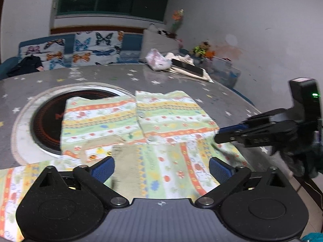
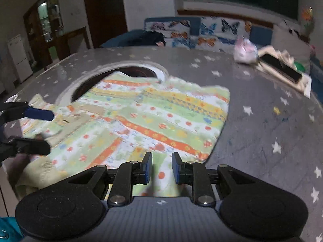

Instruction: Fold clothes

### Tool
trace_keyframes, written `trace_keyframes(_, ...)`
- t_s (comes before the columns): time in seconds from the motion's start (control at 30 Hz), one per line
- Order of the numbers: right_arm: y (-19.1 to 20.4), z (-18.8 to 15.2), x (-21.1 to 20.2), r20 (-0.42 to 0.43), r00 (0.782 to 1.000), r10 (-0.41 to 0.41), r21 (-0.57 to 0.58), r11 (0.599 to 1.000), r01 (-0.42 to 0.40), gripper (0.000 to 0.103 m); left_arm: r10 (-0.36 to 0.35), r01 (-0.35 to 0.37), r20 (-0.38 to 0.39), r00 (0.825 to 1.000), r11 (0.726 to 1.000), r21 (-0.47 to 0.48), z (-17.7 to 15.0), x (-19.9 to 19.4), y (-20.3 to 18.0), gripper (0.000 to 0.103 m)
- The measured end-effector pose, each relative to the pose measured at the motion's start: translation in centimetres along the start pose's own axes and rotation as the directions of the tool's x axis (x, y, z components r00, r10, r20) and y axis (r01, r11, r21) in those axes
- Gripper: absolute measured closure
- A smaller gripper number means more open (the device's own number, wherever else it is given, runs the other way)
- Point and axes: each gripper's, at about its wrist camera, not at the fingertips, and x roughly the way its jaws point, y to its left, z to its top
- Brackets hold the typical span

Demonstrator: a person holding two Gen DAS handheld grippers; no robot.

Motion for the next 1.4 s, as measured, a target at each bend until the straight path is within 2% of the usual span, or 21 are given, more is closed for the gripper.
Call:
trace_keyframes(0.2, 0.0, -0.1, -0.1, 0.003, 1.000, 0.012, -0.010, 1.000, -0.012, 0.083, -0.040, 0.040, -0.025, 0.999, 0.999, -0.022, -0.4, 0.9, 0.4, 0.016)
trace_keyframes(0.37, 0.8, 0.0, 0.2, -0.012, 1.000, 0.028, -0.039, 0.999, -0.028, 0.082, -0.049, 0.046, -0.078, 0.996, 0.998, -0.050, -1.1, 2.2, 1.2, 0.016)
trace_keyframes(0.53, 1.4, 0.2, 0.5, -0.014, 0.999, 0.036, -0.047, 0.998, -0.036, 0.082, -0.045, 0.041, -0.061, 0.997, 0.997, -0.061, -1.2, 1.5, 1.7, 0.017)
trace_keyframes(0.73, 4.9, 1.7, 0.3, 0.004, 0.993, 0.120, -0.143, 0.983, -0.118, 0.081, 0.022, -0.023, -0.018, 1.000, 0.996, -0.082, -0.9, -0.8, 3.0, 0.015)
trace_keyframes(0.83, 7.3, 2.2, 1.2, -0.005, 0.986, 0.169, -0.200, 0.966, -0.167, 0.081, 0.085, -0.084, 0.004, 0.996, 0.990, -0.114, -1.1, -2.5, 4.4, 0.014)
trace_keyframes(0.93, 9.5, 2.5, 2.2, -0.013, 0.978, 0.209, -0.241, 0.948, -0.206, 0.078, 0.177, -0.172, 0.018, 0.984, 0.973, -0.152, -1.6, -4.4, 6.1, 0.013)
trace_keyframes(1.0, 10.7, 2.5, 2.9, -0.022, 0.973, 0.229, -0.268, 0.936, -0.226, 0.072, 0.242, -0.234, 0.019, 0.970, 0.955, -0.183, -2.1, -5.6, 7.3, 0.012)
trace_keyframes(1.07, 11.7, 2.3, 3.7, -0.040, 0.970, 0.239, -0.290, 0.926, -0.240, 0.071, 0.308, -0.297, 0.018, 0.951, 0.931, -0.214, -2.7, -6.7, 8.7, 0.012)
trace_keyframes(1.13, 12.4, 1.9, 4.4, -0.068, 0.970, 0.236, -0.308, 0.919, -0.245, 0.071, 0.384, -0.370, 0.013, 0.923, 0.898, -0.238, -3.3, -7.9, 10.2, 0.012)
trace_keyframes(1.27, 12.7, 1.7, 4.6, -0.076, 0.971, 0.225, -0.320, 0.917, -0.237, 0.071, 0.519, -0.493, 0.000, 0.854, 0.811, -0.314, -4.4, -10.3, 13.4, 0.012)
trace_keyframes(1.4, 12.3, 1.8, 3.9, -0.062, 0.971, 0.229, -0.303, 0.923, -0.237, 0.070, 0.636, -0.595, -0.019, 0.772, 0.711, -0.375, -4.9, -11.8, 16.3, 0.013)
